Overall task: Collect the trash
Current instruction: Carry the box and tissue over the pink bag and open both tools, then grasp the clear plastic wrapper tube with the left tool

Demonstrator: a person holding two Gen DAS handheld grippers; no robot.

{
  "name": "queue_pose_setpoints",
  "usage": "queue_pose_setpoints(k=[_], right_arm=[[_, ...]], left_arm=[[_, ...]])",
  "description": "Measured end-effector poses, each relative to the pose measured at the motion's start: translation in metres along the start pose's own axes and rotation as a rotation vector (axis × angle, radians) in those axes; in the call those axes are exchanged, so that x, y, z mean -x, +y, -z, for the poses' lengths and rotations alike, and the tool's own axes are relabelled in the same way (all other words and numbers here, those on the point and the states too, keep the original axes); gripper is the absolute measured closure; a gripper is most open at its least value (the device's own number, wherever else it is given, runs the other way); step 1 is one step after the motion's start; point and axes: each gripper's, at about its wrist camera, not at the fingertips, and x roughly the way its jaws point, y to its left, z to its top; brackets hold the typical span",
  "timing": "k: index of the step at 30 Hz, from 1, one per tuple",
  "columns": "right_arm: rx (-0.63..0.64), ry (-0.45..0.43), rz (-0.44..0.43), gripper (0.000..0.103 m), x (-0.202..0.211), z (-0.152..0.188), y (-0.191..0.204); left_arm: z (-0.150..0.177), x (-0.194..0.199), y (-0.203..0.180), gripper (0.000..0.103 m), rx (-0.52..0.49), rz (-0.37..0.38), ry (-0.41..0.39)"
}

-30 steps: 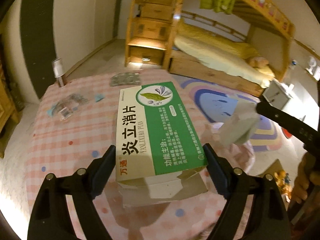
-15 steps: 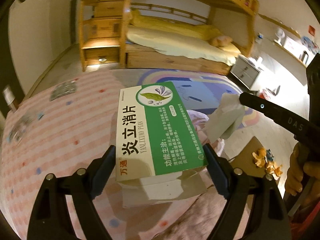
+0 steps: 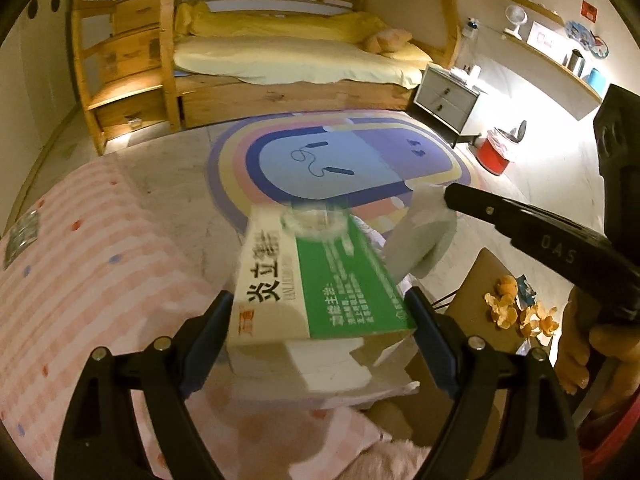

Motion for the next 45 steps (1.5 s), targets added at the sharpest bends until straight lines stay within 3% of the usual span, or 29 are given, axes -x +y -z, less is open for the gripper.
queue_pose_setpoints(k=[5, 7, 9, 11, 22, 29, 37, 39, 43, 45], right_arm=[[-0.011, 0.015, 0.021, 0.101, -0.023, -0.007, -0.01], [-0.023, 0.032, 0.02, 0.097, -0.033, -0.009, -0.014], [-0.047, 0.043, 0.019, 0.078, -0.038, -0.009, -0.019], [-0.056, 0.037, 0.026, 0.068, -0.036, -0.008, -0.018], [-0.079, 0.039, -0.028, 0.066, 0.005, 0.009, 0.001], [-0.011, 0.011, -0.075, 0.064, 0.037, 0.012, 0.042], [0.102, 0.054, -0.131, 0.058, 0.04, 0.029, 0.105], [0.132, 0.058, -0.148, 0.048, 0.041, 0.03, 0.122], [0.201, 0.068, -0.177, 0.045, 0.038, 0.031, 0.158], [0.233, 0.069, -0.187, 0.037, 0.035, 0.031, 0.175]], left_arm=[[-0.013, -0.015, 0.0, 0.02, 0.001, 0.018, -0.006], [-0.017, -0.016, 0.004, 0.013, 0.021, 0.0, -0.024], [-0.018, -0.013, 0.009, 0.009, 0.035, -0.019, -0.042], [-0.017, -0.008, 0.018, 0.008, 0.063, -0.037, -0.053], [0.013, 0.046, 0.054, 0.008, 0.139, -0.152, -0.105], [0.048, 0.092, 0.071, 0.008, 0.179, -0.249, -0.129], [0.086, 0.136, 0.097, 0.008, 0.239, -0.332, -0.163], [0.095, 0.147, 0.106, 0.008, 0.261, -0.361, -0.173], [0.11, 0.164, 0.131, 0.008, 0.306, -0.413, -0.189], [0.118, 0.173, 0.145, 0.008, 0.333, -0.447, -0.197]])
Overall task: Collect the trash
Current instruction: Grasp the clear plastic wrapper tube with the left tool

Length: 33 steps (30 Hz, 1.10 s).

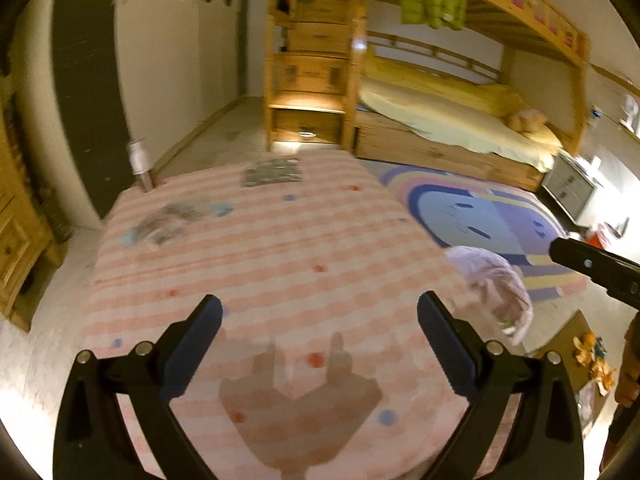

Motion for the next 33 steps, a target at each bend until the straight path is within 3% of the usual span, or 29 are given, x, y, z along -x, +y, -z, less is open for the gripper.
queue_pose_setpoints(k=[11, 19, 25, 33], right_arm=[[0.137, 0.04, -0.057, 0.037, -0.067, -0.025, 0.067], [0.179, 0.088, -0.073, 0.037, -0.126, -0.048, 0.091], [0.186, 0.106, -0.09, 0.037, -0.151, -0.057, 0.096], [0.187, 0.133, -0.09, 0.037, -0.174, -0.063, 0.094]], left_arm=[[-0.003, -0.02, 0.114, 0.008, 0.153, -0.158, 0.004], [-0.02, -0.069, 0.164, 0.008, 0.206, -0.158, 0.053], [-0.047, -0.114, 0.175, 0.007, 0.155, -0.144, 0.071], [-0.062, -0.17, 0.178, 0.007, -0.018, -0.117, 0.191]])
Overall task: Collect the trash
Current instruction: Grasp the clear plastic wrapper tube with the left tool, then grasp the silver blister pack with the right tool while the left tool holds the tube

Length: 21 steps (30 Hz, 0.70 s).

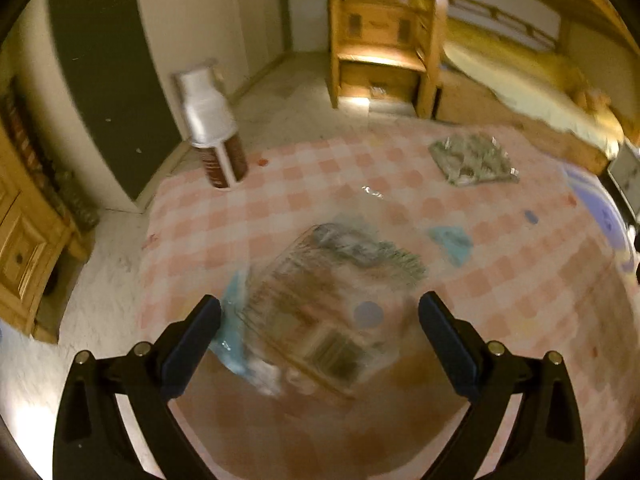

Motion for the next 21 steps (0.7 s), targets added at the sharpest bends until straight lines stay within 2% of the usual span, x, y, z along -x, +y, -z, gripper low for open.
queue_pose_setpoints(k=[4, 10, 14, 18, 19, 21], right_arm=[[-0.001, 0.009, -0.002, 0.037, -0.006, -0.002, -0.001], [-0.012, 0.015, -0.014, 0.037, -0.011, -0.003, -0.001], [-0.006, 0.019, -0.015, 0.037, -0.01, -0.002, 0.003], [-0.002, 0.016, -0.015, 0.037, -0.006, -0.002, 0.006], [0.002, 0.014, -0.015, 0.037, -0.005, -0.003, 0.008], [0.021, 0.006, -0.014, 0.037, -0.004, -0.005, 0.013]], left_arm=[[-0.004, -0.005, 0.008, 0.006, -0.023, 0.059, 0.011], [0.004, 0.002, -0.006, 0.009, -0.082, 0.084, 0.006], [0.018, 0.019, -0.024, 0.037, -0.102, 0.066, -0.027], [0.033, 0.033, -0.045, 0.076, -0.156, 0.029, -0.051], [0.038, 0.04, -0.048, 0.079, -0.16, 0.022, -0.059], [0.042, 0.051, -0.043, 0.09, -0.096, 0.058, -0.061]])
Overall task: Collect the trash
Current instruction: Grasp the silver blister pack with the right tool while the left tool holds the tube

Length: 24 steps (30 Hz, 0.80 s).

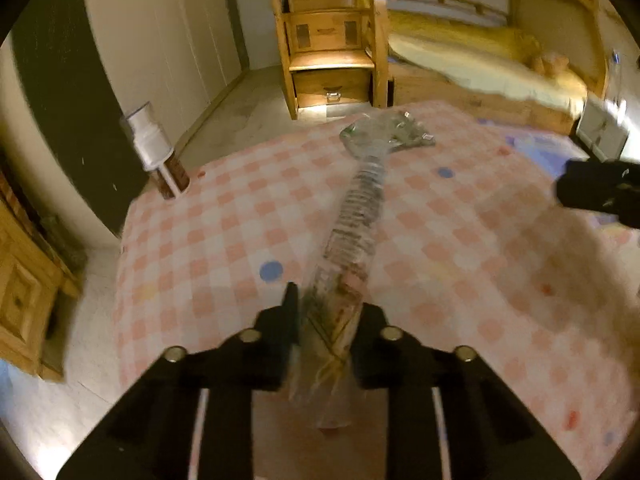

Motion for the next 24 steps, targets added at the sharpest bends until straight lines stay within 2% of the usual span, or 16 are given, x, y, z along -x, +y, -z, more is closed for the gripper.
queue_pose_setpoints(k=[4, 6, 10, 12, 14, 19, 24], right_arm=[[0.05, -0.007, 0.014, 0.037, -0.011, -0.007, 0.012], [0.068, -0.01, 0.016, 0.037, -0.021, -0.016, 0.019], [0.109, -0.033, 0.062, 0.041, -0.046, -0.041, 0.029], [0.102, -0.039, 0.076, 0.07, -0.062, -0.059, 0.029], [0.071, -0.026, 0.075, 0.085, -0.084, -0.079, 0.025], [0.026, -0.01, 0.103, 0.086, -0.126, -0.109, 0.016], [-0.035, 0.032, 0.11, 0.085, -0.149, -0.121, -0.002]], left_arm=[[0.005, 0.017, 0.03, 0.093, 0.22, 0.022, -0.038], [0.007, 0.021, 0.039, 0.093, 0.293, 0.043, -0.061], [0.001, 0.028, 0.041, 0.093, 0.269, 0.035, -0.107], [-0.003, 0.032, 0.038, 0.093, 0.253, 0.065, -0.132], [-0.008, 0.03, 0.037, 0.093, 0.229, 0.072, -0.147], [-0.013, 0.02, 0.038, 0.093, 0.223, 0.078, -0.137], [-0.014, 0.021, 0.051, 0.093, 0.255, 0.065, -0.14]])
